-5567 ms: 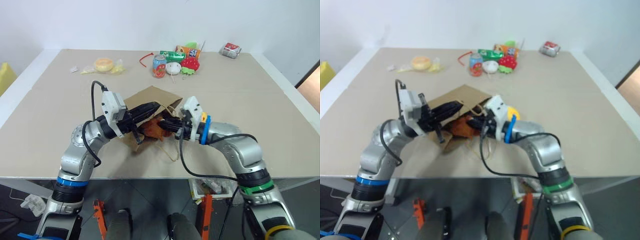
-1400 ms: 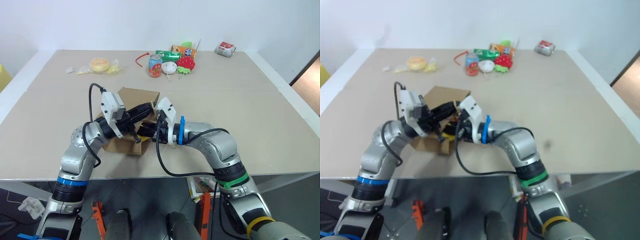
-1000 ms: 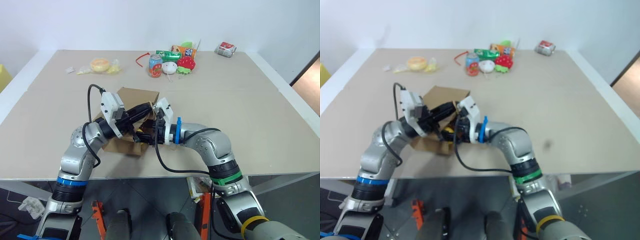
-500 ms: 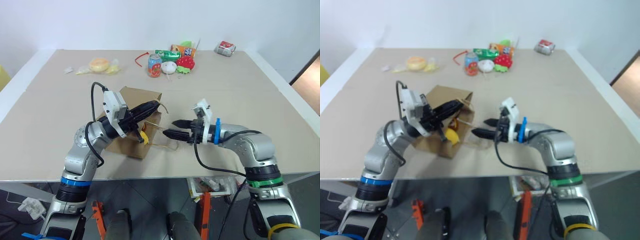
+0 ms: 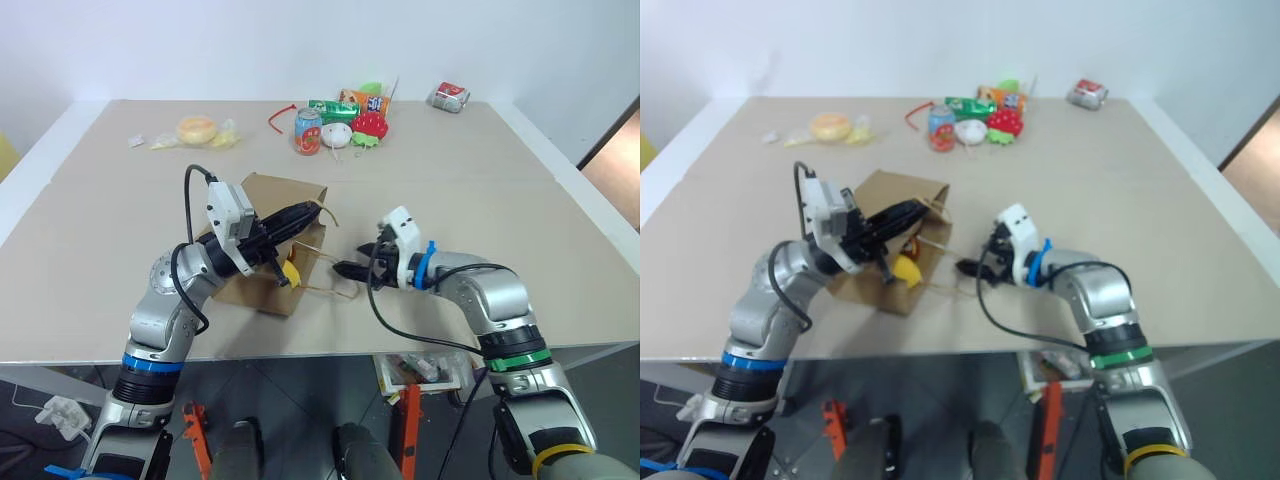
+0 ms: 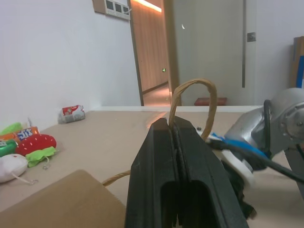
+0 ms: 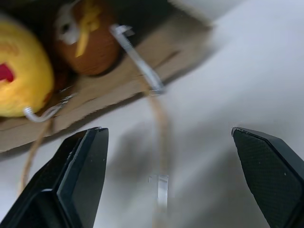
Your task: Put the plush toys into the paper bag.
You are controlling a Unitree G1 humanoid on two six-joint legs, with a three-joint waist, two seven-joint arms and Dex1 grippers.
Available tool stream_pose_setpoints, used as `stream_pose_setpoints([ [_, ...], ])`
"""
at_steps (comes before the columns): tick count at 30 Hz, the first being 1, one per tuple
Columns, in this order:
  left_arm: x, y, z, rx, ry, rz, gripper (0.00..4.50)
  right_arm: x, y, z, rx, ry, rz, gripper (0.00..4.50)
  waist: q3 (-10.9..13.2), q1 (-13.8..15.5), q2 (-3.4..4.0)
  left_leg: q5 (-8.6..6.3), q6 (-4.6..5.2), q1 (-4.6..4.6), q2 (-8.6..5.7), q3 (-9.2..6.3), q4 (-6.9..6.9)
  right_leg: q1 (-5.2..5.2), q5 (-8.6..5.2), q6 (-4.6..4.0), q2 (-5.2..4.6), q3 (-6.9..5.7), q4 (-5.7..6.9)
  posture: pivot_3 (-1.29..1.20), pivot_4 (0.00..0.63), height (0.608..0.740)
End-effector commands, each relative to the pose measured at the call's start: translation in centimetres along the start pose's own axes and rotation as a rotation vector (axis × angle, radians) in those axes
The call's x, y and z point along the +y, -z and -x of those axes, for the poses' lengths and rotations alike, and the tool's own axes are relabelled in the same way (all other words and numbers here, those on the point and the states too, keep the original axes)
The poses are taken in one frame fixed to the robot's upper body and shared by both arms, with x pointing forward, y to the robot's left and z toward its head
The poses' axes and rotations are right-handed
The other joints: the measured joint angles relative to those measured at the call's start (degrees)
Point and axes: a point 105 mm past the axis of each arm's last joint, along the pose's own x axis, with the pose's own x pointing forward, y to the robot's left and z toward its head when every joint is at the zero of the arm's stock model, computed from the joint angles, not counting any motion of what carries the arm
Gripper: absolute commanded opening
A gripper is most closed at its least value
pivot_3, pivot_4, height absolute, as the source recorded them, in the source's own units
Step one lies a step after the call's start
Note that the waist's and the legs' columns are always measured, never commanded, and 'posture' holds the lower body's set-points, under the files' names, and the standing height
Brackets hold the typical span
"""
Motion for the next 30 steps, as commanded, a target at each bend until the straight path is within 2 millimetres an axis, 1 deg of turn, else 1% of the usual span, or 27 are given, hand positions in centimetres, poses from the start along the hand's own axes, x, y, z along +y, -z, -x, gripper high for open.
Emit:
stream_pose_setpoints([
  [1,-0.1,-1.7,-0.2,-0.045,0.013,-0.051,0.0,0.9,-1.5,0.0,-0.021,-0.032,0.085,4.47,0.0,0.07,0.0,0.0,0.0,0.0,0.0,0.0,0.0,0.0,0.0,0.0,0.0,0.0,0.0,0.0,0.15,0.74],
  [4,-0.2,-1.7,-0.1,-0.045,0.01,-0.052,0.0,0.4,-0.8,-0.1,0.022,0.002,0.132,4.47,0.0,0.04,0.0,0.0,0.0,0.0,0.0,0.0,0.01,0.0,0.01,-0.01,0.0,-0.01,0.0,0.0,0.15,0.74],
  [6,-0.2,-1.7,-0.1,-0.046,0.008,-0.052,0.0,-0.3,-0.8,-0.1,0.036,0.039,0.17,4.09,0.0,0.04,0.0,0.0,-0.01,0.0,0.0,0.0,0.01,0.0,0.02,-0.03,0.0,-0.01,0.0,0.0,0.15,0.74],
  [8,-0.2,-1.7,-0.1,-0.046,0.007,-0.052,0.0,-0.7,-1.1,0.1,0.036,0.059,0.2,3.5,0.0,0.05,0.0,0.0,-0.01,0.0,0.0,0.0,0.02,0.0,0.03,-0.04,0.0,-0.01,0.0,0.0,0.15,0.74],
  [11,-0.2,-1.6,-0.1,-0.047,0.007,-0.051,0.0,-1.1,-1.5,0.4,0.028,0.075,0.215,2.06,0.0,0.06,0.0,0.0,-0.01,0.0,0.0,0.01,0.02,0.0,0.03,-0.04,0.0,-0.01,0.0,0.0,0.15,0.74],
  [13,-0.2,-1.6,-0.2,-0.048,0.009,-0.051,0.0,-1.4,-1.8,0.8,0.014,0.082,0.218,1.19,0.0,0.06,0.0,0.0,0.0,0.0,0.0,0.0,0.01,-0.01,0.03,-0.04,0.0,-0.01,0.0,0.0,0.15,0.74],
  [14,-0.2,-1.6,-0.2,-0.049,0.01,-0.05,0.0,-1.5,-2.0,1.0,0.008,0.084,0.22,0.67,0.0,0.05,0.0,0.0,0.0,0.0,0.01,0.0,0.0,-0.01,0.03,-0.04,0.0,-0.02,0.0,0.0,0.15,0.74],
  [15,-0.2,-1.6,-0.2,-0.05,0.011,-0.05,0.0,-1.5,-2.1,1.2,0.001,0.087,0.221,0.29,0.0,0.06,0.0,0.0,0.0,0.0,0.01,0.0,0.0,-0.02,0.02,-0.03,0.0,-0.02,0.0,0.0,0.15,0.74],
  [16,-0.2,-1.6,-0.2,-0.05,0.011,-0.05,0.0,-1.6,-2.2,1.3,-0.003,0.089,0.221,0.05,0.0,0.06,0.0,0.0,0.0,0.0,0.01,0.0,-0.01,-0.01,0.02,-0.02,0.0,-0.02,0.0,0.0,0.15,0.74],
  [19,-0.2,-1.6,-0.3,-0.051,0.014,-0.05,0.0,-2.1,-3.0,2.0,-0.042,0.109,0.188,0.05,0.0,0.06,0.0,0.0,0.0,0.0,0.0,0.01,0.0,0.0,0.01,-0.01,0.0,0.0,0.0,0.0,0.15,0.74],
  [22,-0.2,-1.6,-0.4,-0.054,0.015,-0.051,0.0,-2.6,-4.6,3.1,-0.124,0.119,0.112,0.05,0.0,0.06,0.0,0.0,0.0,0.0,0.0,0.0,0.0,-0.01,0.02,-0.03,0.0,0.0,0.0,0.0,0.15,0.74],
  [24,-0.1,-1.6,-0.5,-0.058,0.013,-0.052,0.0,-1.8,-6.2,4.3,-0.202,0.058,0.057,0.05,0.0,0.07,0.0,0.0,0.0,0.0,0.0,0.0,0.01,0.0,0.03,-0.03,0.0,0.0,0.0,0.0,0.15,0.74],
  [26,0.3,-2.1,-0.6,-0.085,-0.013,-0.03,0.0,-0.9,-7.7,5.6,-0.275,-0.001,0.035,0.05,0.0,0.08,0.0,0.0,0.0,0.0,0.01,0.0,0.01,0.01,0.03,-0.03,0.0,0.0,0.0,0.0,0.15,0.74],
  [28,1.0,-3.0,-0.8,-0.13,-0.053,0.019,0.0,0.1,-8.7,6.9,-0.326,-0.056,0.031,0.05,0.01,0.11,0.01,0.0,0.0,0.0,0.01,-0.01,0.0,0.01,0.03,-0.02,0.0,0.0,0.0,0.0,0.15,0.74],
  [30,1.9,-4.1,-1.0,-0.188,-0.1,0.098,0.0,1.0,-9.2,7.9,-0.351,-0.099,0.034,0.05,0.0,0.11,0.0,0.0,0.0,-0.02,0.01,-0.03,0.01,0.01,0.02,0.01,0.0,-0.01,0.0,0.0,0.15,0.74],
])
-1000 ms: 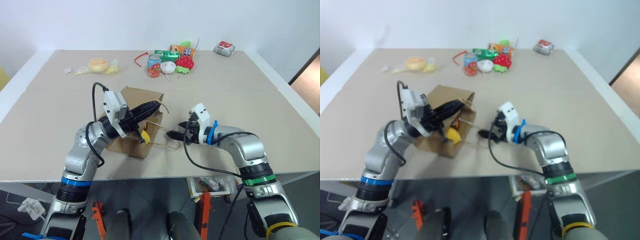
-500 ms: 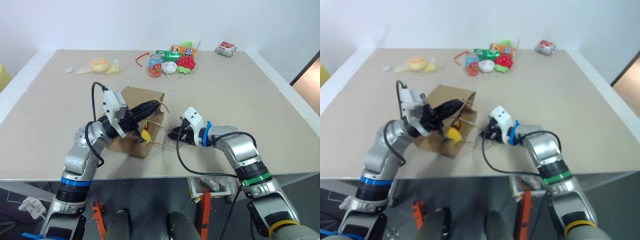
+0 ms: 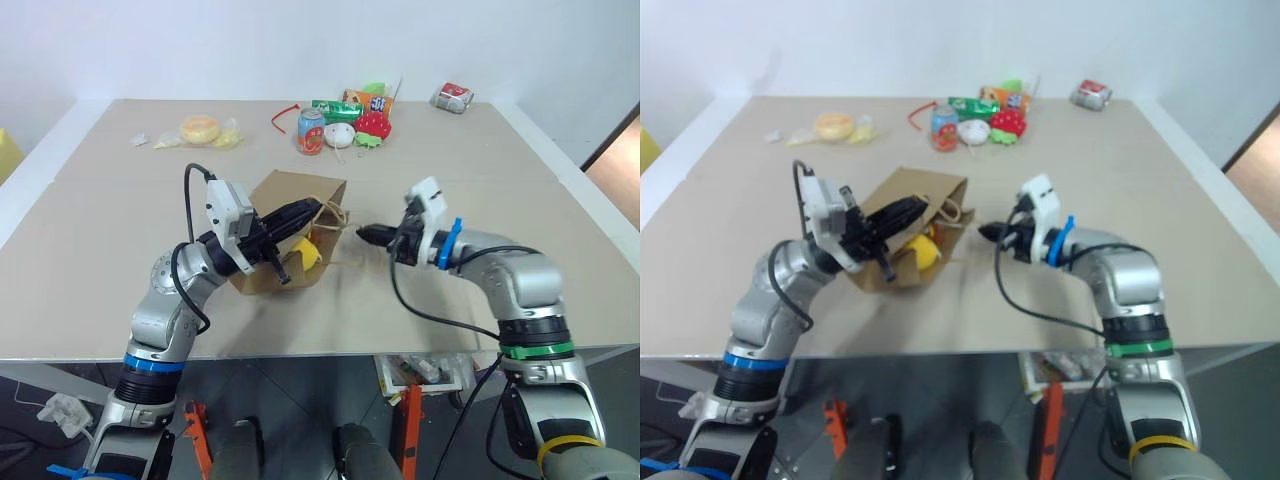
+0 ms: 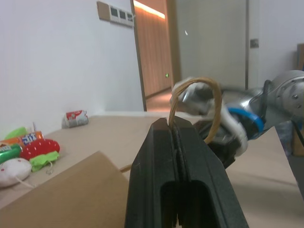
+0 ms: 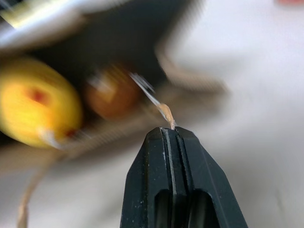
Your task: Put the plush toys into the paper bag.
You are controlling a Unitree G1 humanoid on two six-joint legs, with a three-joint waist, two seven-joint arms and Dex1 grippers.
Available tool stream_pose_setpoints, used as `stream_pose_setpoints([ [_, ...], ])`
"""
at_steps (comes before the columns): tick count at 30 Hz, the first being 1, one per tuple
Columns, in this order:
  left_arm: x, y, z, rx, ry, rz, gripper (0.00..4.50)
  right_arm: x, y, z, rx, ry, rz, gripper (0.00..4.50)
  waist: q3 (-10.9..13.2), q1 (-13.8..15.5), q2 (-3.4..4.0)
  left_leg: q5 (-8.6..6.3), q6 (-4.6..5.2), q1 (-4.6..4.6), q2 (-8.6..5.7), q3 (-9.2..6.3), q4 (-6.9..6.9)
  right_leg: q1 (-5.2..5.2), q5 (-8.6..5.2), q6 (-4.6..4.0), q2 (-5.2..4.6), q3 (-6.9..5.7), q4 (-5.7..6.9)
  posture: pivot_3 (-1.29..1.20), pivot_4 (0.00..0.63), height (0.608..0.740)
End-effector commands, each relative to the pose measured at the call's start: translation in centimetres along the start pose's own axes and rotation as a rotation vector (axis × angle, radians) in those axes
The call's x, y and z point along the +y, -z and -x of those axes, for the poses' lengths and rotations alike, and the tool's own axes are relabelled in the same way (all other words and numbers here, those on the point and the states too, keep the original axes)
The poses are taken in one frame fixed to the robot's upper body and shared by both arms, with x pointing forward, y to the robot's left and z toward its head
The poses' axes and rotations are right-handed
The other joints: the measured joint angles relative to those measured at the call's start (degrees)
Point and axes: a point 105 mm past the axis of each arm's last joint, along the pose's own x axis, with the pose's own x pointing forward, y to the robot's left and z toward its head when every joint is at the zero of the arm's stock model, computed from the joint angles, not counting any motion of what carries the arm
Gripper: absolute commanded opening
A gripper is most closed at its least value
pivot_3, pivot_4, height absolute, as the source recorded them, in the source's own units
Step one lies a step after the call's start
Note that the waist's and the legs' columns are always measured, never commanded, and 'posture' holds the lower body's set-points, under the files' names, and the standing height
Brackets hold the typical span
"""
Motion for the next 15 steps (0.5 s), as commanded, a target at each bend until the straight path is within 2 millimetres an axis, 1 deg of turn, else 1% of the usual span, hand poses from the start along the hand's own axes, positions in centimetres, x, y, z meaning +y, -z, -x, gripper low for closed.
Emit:
stream_pose_setpoints([
  [1,1.5,-3.4,-0.7,-0.134,-0.072,0.088,0.0,2.1,-3.0,1.8,-0.094,-0.089,0.039,0.05,0.0,-0.01,0.0,0.0,0.0,0.0,0.0,-0.01,0.0,0.01,0.0,0.0,0.0,0.0,0.0,0.0,0.15,0.74],
  [4,3.2,-4.6,-0.8,-0.18,-0.137,0.195,0.0,2.8,-2.9,2.2,-0.086,-0.109,0.046,0.05,0.01,-0.03,-0.01,0.0,0.0,0.0,0.0,-0.03,0.0,0.01,0.0,0.01,0.0,-0.01,0.0,0.0,0.15,0.74],
  [7,4.7,-4.6,-0.6,-0.177,-0.204,0.249,0.0,3.1,-3.1,2.3,-0.089,-0.113,0.048,0.05,0.01,-0.1,-0.01,0.0,0.01,0.0,-0.01,-0.04,0.02,0.02,0.01,0.03,0.01,-0.01,0.0,0.0,0.15,0.74],
  [9,5.6,-4.6,-0.6,-0.174,-0.25,0.286,0.0,2.9,-4.1,2.4,-0.135,-0.101,0.021,0.05,0.01,-0.1,-0.01,0.01,0.01,0.01,-0.01,-0.03,0.03,0.01,0.04,0.05,0.02,0.0,0.0,0.0,0.15,0.74],
  [11,5.9,-4.6,-0.6,-0.174,-0.257,0.335,0.0,2.1,-5.5,2.5,-0.198,-0.069,-0.032,0.05,0.01,-0.11,-0.01,0.01,0.01,0.01,-0.01,-0.03,0.03,0.0,0.05,0.05,0.02,0.0,0.0,0.0,0.15,0.74],
  [15,5.3,-4.1,-0.7,-0.122,-0.212,0.369,0.0,-0.2,-7.8,2.6,-0.285,0.034,-0.155,0.05,0.01,-0.09,-0.02,0.01,0.02,0.0,-0.01,-0.03,0.05,0.0,0.11,0.06,0.02,0.01,0.0,0.0,0.15,0.74],
])
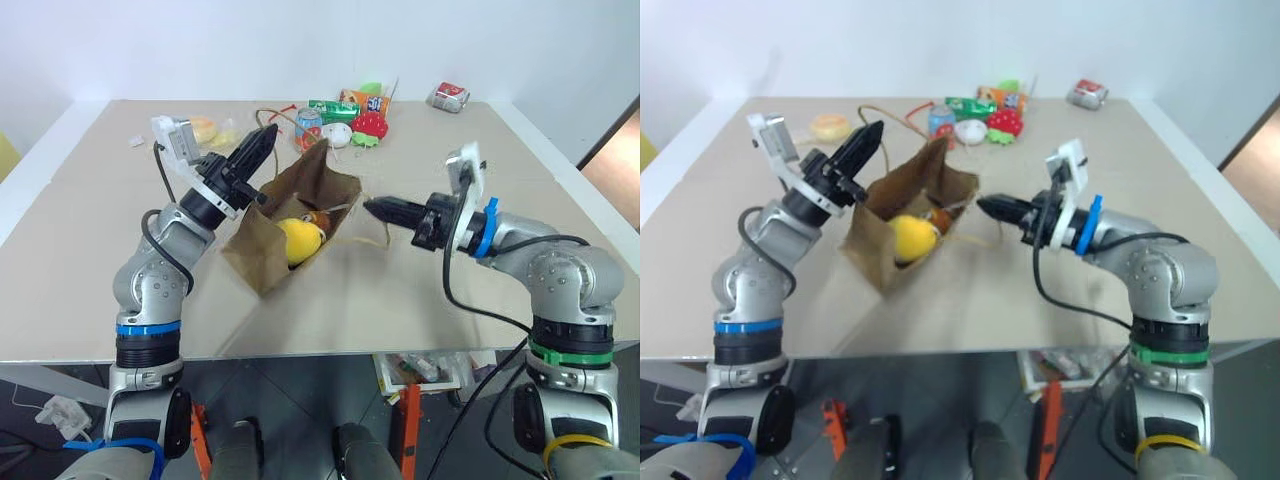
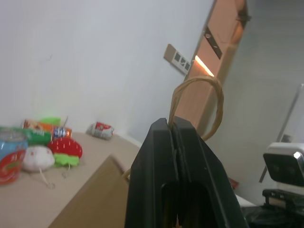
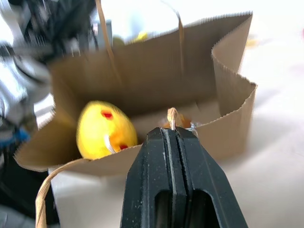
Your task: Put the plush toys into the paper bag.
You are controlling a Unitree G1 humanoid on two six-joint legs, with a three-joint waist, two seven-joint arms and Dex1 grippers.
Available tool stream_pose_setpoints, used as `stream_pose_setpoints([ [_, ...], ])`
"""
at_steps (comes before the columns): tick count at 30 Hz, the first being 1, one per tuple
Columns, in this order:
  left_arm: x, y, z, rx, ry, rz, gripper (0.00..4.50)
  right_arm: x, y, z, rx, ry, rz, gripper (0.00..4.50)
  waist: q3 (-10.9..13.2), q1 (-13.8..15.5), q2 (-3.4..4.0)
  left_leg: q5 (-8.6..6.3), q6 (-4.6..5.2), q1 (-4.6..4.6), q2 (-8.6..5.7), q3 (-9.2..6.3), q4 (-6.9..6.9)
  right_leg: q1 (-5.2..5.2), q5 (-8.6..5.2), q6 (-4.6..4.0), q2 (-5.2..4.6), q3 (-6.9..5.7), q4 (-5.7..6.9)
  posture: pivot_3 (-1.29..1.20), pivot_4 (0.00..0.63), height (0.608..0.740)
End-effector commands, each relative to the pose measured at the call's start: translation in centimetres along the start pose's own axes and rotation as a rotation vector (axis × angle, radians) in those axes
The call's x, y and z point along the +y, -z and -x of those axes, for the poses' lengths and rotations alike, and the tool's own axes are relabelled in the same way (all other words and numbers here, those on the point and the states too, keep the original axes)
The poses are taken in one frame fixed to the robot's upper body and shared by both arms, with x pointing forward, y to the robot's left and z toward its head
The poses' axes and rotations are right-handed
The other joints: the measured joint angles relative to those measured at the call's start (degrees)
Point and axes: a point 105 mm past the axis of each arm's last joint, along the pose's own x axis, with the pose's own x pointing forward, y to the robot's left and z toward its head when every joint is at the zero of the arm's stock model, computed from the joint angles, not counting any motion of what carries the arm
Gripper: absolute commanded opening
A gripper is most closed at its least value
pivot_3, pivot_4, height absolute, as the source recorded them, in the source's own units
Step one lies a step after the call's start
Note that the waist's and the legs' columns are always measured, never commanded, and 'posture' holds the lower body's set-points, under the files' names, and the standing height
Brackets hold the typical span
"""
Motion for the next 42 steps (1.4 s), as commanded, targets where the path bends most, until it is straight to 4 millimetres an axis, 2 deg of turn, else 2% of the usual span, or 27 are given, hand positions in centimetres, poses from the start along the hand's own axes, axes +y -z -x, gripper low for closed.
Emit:
stream_pose_setpoints([
  [1,-1.1,-0.7,-0.3,0.024,0.064,-0.02,0.0,-1.1,-3.6,0.5,-0.134,0.067,-0.062,0.05,0.0,0.0,0.0,0.0,0.0,0.0,0.0,0.0,-0.01,0.0,0.0,-0.01,0.0,0.0,0.0,0.0,0.15,0.74],
  [5,-1.4,0.4,-0.2,0.082,0.071,-0.032,0.0,-1.0,-5.3,0.5,-0.193,0.067,-0.116,0.05,0.0,0.07,0.0,0.0,0.0,-0.01,0.0,-0.01,-0.06,0.0,-0.02,-0.03,0.0,-0.01,0.0,0.0,0.15,0.74],
  [10,-0.7,1.8,-0.5,0.144,0.029,-0.068,0.0,0.1,-4.1,-0.3,-0.141,0.057,-0.118,0.05,0.0,0.04,0.0,-0.01,0.0,-0.06,0.0,-0.01,-0.15,-0.07,0.05,0.09,0.0,0.0,0.0,0.0,0.15,0.74],
  [12,-0.5,1.9,-0.7,0.139,0.018,-0.054,0.0,0.3,-3.7,-0.4,-0.136,0.057,-0.13,0.05,0.0,0.03,0.01,-0.01,0.0,-0.08,0.0,-0.02,-0.18,-0.1,0.04,0.09,0.02,0.0,0.0,0.0,0.15,0.74],
  [20,0.0,1.7,-1.6,0.172,0.003,0.026,0.0,0.4,-4.7,-0.1,-0.178,0.045,-0.187,0.05,0.0,0.03,0.01,0.0,0.0,-0.13,0.0,-0.02,-0.13,-0.12,0.02,0.16,0.03,0.0,0.0,0.0,0.15,0.74],
  [25,-0.2,0.7,-3.0,0.179,0.022,0.067,0.0,0.6,-7.7,0.0,-0.284,0.024,-0.233,0.05,0.01,0.02,0.01,0.0,0.01,-0.14,0.0,-0.02,-0.12,-0.14,0.07,0.21,0.03,0.0,0.0,0.0,0.15,0.74],
  [28,-0.6,-0.1,-3.7,0.182,0.049,0.112,0.0,0.8,-8.5,0.0,-0.297,0.022,-0.242,0.05,0.01,0.02,0.02,0.0,0.02,-0.22,0.0,-0.05,-0.13,-0.21,0.07,0.23,0.04,-0.01,0.0,0.0,0.15,0.74],
  [33,-1.3,-0.1,-3.8,0.261,0.084,0.15,0.0,0.6,-7.9,-0.3,-0.271,0.042,-0.27,0.05,0.01,0.01,0.03,0.0,0.02,-0.26,0.0,-0.05,-0.18,-0.24,0.04,0.17,0.04,-0.02,0.0,0.0,0.15,0.74],
  [38,-1.7,-1.0,-4.2,0.289,0.082,0.161,0.0,0.9,-7.2,-0.7,-0.26,0.041,-0.29,0.05,0.01,0.01,0.03,0.0,0.02,-0.37,0.01,-0.11,-0.19,-0.32,0.11,0.04,0.05,-0.06,0.0,0.0,0.15,0.74],
  [42,-1.9,-3.3,-4.7,0.261,0.075,0.202,0.0,1.1,-7.0,-0.9,-0.251,0.034,-0.3,0.05,0.01,0.01,0.02,0.0,0.02,-0.39,0.0,-0.12,-0.17,-0.32,0.11,0.05,0.04,-0.08,0.0,0.0,0.15,0.74],
])
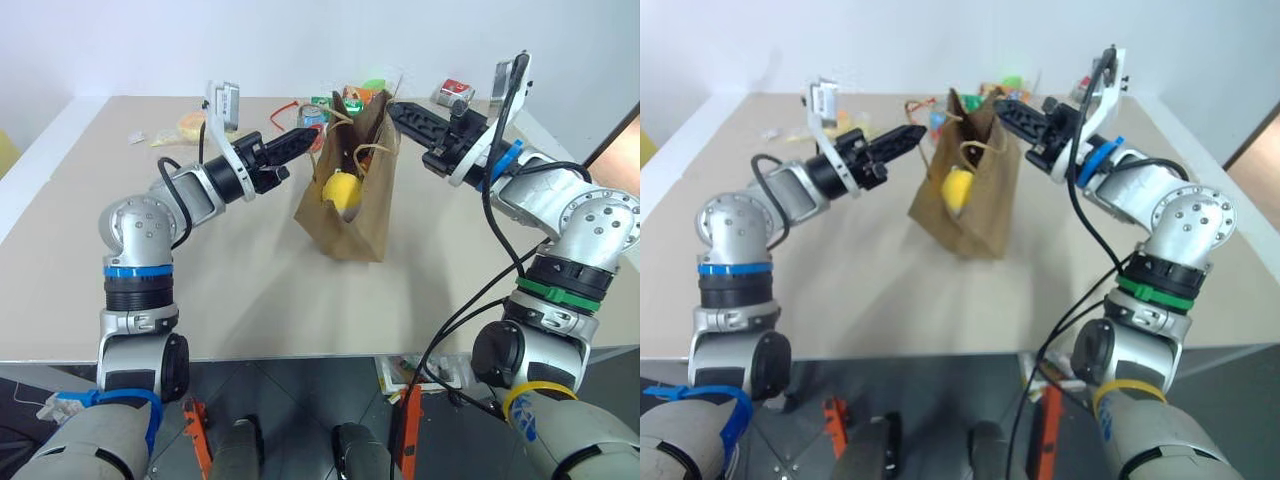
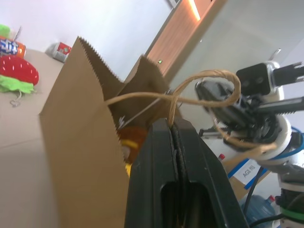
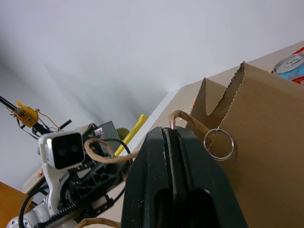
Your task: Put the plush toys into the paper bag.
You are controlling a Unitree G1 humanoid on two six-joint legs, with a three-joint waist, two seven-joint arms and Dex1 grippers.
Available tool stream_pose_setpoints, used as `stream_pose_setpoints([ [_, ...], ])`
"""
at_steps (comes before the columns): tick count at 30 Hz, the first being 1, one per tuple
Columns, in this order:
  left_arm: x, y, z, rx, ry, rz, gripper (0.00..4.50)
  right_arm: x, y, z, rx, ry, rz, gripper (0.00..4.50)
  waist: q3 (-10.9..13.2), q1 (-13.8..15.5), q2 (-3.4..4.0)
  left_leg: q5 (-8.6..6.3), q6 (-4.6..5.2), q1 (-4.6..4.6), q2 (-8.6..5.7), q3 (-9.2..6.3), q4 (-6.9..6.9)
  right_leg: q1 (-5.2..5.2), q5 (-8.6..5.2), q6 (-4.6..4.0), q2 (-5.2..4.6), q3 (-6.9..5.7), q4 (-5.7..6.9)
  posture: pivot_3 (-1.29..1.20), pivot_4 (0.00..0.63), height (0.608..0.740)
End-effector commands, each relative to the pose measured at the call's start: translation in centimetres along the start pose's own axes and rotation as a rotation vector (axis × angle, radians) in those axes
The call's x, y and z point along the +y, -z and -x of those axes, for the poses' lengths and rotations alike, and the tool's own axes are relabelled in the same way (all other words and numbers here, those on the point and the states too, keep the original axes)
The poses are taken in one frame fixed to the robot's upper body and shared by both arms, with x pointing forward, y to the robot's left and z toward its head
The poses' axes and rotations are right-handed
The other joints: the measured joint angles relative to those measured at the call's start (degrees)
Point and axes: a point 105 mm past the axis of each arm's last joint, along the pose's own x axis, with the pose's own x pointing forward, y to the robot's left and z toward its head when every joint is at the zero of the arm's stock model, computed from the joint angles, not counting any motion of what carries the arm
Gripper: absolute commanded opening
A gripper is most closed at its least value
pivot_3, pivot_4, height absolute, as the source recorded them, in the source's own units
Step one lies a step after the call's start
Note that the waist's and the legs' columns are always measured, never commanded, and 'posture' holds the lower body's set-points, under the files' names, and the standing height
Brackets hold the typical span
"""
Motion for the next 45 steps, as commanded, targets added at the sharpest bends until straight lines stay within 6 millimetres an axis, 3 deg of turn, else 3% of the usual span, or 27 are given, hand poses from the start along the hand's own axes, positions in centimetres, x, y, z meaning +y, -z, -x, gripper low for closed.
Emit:
stream_pose_setpoints([
  [1,-1.8,-4.0,0.2,-0.077,0.038,0.003,0.0,1.5,-0.7,0.2,-0.025,-0.05,0.024,0.05,0.0,0.0,0.0,0.0,0.0,0.0,0.0,-0.02,0.0,0.0,0.0,0.01,0.0,-0.01,0.0,0.0,0.15,0.74],
  [6,-2.9,-5.8,0.3,-0.096,0.054,0.025,0.0,1.7,-0.6,0.1,-0.022,-0.056,0.017,0.05,0.0,0.01,0.0,0.0,0.0,-0.03,0.0,-0.06,0.0,0.0,-0.1,0.16,0.01,-0.05,0.0,0.0,0.15,0.74],
  [16,-0.4,-2.0,1.5,-0.007,-0.043,0.111,0.0,3.1,0.8,0.3,0.005,-0.088,-0.01,0.05,0.0,0.02,0.01,0.0,0.0,-0.1,0.0,-0.1,0.01,-0.03,0.06,-0.1,0.0,-0.09,0.02,0.0,0.15,0.74],
  [27,-1.5,-3.3,1.5,-0.025,-0.034,0.135,0.0,3.2,1.2,0.5,0.003,-0.075,-0.044,0.05,0.0,0.03,0.01,0.01,0.01,-0.12,0.0,-0.13,0.03,-0.03,0.07,-0.12,0.01,-0.1,0.02,0.0,0.15,0.74],
  [45,1.5,0.4,2.3,0.06,-0.176,0.171,0.0,1.4,3.4,0.8,0.052,0.004,-0.067,0.05,0.0,0.04,0.01,0.01,0.01,-0.12,0.0,-0.15,0.05,-0.01,0.08,-0.13,0.01,-0.12,0.02,0.0,0.15,0.74],
])
